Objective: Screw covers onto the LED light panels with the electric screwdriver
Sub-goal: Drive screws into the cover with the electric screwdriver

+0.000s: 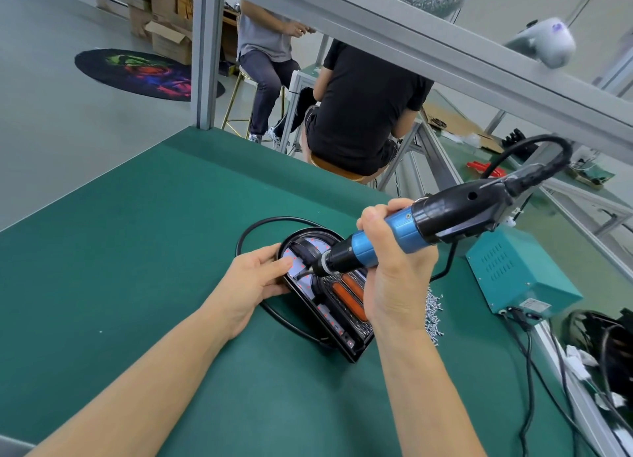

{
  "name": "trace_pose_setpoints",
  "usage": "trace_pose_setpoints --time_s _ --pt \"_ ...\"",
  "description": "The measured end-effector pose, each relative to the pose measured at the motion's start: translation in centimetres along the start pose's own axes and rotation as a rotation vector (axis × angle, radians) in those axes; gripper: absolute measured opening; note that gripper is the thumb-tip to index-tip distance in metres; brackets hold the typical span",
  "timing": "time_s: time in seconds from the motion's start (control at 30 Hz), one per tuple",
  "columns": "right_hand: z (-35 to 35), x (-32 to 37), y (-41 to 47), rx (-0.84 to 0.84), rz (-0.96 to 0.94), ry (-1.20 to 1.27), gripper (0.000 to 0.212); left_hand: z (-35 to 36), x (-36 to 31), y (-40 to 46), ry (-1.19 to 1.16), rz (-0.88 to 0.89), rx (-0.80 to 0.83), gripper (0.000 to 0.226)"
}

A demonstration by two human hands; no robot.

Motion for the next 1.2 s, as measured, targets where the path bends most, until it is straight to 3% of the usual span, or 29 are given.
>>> trace_pose_setpoints --time_s 1.2 --pt "-0.19 -0.40 0.03 0.003 0.001 0.010 0.032 -0.25 0.35 0.48 -0.008 0.009 0.027 0.028"
Point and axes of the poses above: each hand's wrist, its own y-axis towards the middle knuckle, its own z-axis out of the palm, x = y × z, the point moved 9 cm from there along y, towards the middle knuckle, and after that the axes turned 8 degrees about x, right-handed, at the moved point
